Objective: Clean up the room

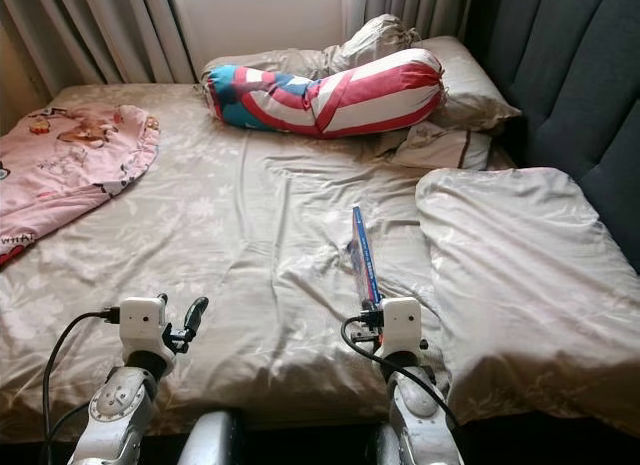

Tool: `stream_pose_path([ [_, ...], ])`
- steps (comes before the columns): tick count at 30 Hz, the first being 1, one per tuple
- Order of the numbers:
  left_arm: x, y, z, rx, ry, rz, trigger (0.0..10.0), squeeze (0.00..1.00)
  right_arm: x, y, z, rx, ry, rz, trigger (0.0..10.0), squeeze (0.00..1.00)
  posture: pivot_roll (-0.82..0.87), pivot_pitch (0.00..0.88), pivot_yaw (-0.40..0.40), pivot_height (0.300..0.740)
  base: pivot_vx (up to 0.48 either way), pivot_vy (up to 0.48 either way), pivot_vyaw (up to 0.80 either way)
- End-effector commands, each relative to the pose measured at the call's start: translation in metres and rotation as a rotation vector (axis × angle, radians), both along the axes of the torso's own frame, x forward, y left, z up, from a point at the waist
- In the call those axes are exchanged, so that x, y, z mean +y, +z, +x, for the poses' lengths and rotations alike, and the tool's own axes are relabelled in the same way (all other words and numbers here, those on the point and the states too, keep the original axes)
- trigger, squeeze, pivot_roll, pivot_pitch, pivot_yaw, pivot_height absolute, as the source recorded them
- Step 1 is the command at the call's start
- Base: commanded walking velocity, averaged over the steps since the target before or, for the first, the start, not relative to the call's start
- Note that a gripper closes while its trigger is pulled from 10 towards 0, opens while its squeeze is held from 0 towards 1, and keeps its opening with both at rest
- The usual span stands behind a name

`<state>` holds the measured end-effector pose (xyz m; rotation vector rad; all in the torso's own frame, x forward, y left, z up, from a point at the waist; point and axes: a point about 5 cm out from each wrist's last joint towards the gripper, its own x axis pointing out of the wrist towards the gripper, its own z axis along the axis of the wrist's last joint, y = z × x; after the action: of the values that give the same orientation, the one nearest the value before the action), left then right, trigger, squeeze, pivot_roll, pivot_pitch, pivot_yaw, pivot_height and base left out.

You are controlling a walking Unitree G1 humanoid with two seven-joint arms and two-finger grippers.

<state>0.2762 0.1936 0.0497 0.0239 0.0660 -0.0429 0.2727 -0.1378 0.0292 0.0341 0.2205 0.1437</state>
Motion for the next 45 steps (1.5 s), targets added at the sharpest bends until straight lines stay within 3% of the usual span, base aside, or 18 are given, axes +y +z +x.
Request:
stream_pose_path([
  [1,0.002,-0.001,-0.001,0.010,0.002,0.002,10.0,0.00,0.009,0.013,0.005,-0.068,0.044,-0.004,10.0,0.00,-0.10,0.031,-0.001,0.618,0.259,0.000,0.80],
  [20,-0.001,-0.001,0.000,0.012,-0.006,-0.002,10.0,0.00,0.001,0.010,0.006,-0.041,-0.020,0.001,10.0,0.00,-0.10,0.032,-0.001,0.618,0.286,0.000,0.09],
  [24,-0.002,-0.001,0.000,0.016,-0.014,-0.005,10.0,0.00,-0.012,0.006,0.007,-0.004,-0.122,0.064,10.0,0.00,-0.09,0.035,-0.002,0.618,0.134,0.000,0.00],
  [29,-0.002,-0.001,-0.001,0.019,-0.018,-0.005,10.0,0.00,-0.015,0.002,0.009,0.026,-0.118,0.095,10.0,0.00,-0.09,0.039,-0.001,0.618,0.000,0.000,0.00],
  [34,-0.002,-0.001,-0.001,0.020,-0.027,0.002,10.0,0.00,-0.017,0.003,0.022,0.053,-0.098,0.088,10.0,0.00,-0.08,0.045,0.004,0.618,0.000,0.000,0.00],
  [45,0.006,0.003,-0.008,0.017,-0.031,0.030,10.0,0.00,-0.018,0.028,0.061,0.019,-0.078,0.142,10.0,0.00,-0.03,0.078,0.024,0.618,0.000,0.000,0.00],
])
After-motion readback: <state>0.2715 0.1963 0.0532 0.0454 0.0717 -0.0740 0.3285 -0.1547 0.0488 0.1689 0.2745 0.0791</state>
